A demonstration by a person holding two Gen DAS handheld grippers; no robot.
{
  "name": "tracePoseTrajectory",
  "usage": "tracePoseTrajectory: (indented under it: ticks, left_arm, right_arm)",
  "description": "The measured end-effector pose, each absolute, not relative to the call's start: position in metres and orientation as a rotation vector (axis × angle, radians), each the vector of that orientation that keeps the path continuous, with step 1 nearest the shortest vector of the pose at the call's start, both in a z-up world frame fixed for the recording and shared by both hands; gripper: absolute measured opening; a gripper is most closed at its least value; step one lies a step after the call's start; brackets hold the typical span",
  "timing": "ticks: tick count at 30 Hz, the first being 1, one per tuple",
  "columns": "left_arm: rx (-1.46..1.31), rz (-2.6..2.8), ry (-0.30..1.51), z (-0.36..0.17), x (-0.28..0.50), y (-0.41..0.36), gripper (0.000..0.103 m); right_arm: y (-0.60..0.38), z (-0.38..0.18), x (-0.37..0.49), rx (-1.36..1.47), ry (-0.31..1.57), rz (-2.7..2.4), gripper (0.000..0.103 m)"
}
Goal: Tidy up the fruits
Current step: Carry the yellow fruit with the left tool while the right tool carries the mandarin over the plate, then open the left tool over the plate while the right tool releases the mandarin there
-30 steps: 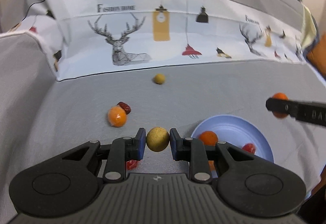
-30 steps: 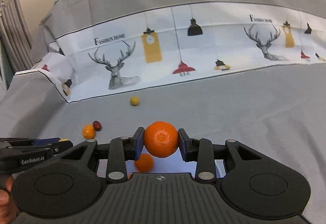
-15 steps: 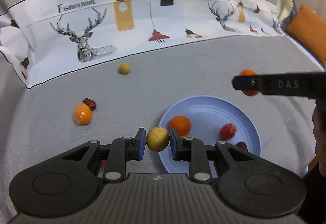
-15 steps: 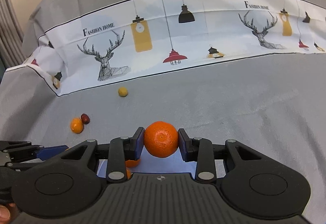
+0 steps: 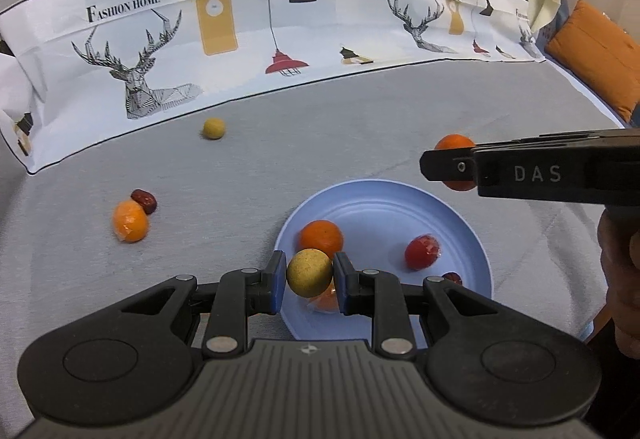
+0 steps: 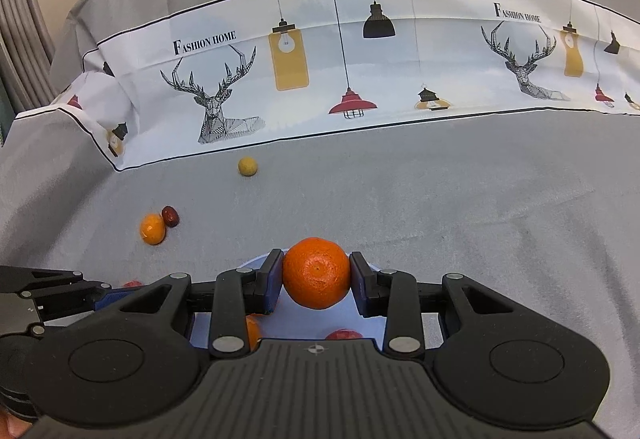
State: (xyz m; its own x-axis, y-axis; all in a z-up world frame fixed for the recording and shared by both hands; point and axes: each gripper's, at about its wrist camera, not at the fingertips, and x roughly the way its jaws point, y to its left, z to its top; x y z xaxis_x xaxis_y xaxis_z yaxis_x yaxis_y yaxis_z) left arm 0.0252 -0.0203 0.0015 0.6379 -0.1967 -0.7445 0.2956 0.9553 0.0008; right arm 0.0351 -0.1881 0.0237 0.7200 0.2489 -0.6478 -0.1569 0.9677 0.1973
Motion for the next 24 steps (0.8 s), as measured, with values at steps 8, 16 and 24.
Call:
tracePoseTrajectory:
  ticks: [8, 16, 24]
  left_arm:
    - [0.149, -0.326, 0.858, -0.006, 0.025, -0.031, 0.028]
    - [0.151, -0.339, 0.867, -0.007, 0.025, -0.032, 0.028]
    - [0.158, -0.355, 0.873, -0.008, 0.024, -0.035, 0.028]
  right_arm:
    - [-0.184, 0.022, 0.037, 0.104, 0.741, 0.231, 0.037]
    - [-0.182, 0.020, 0.036, 0.091, 0.745, 0.230, 0.037]
    - [-0.179, 0.019, 0.037, 0.080, 0.749, 0.233, 0.037]
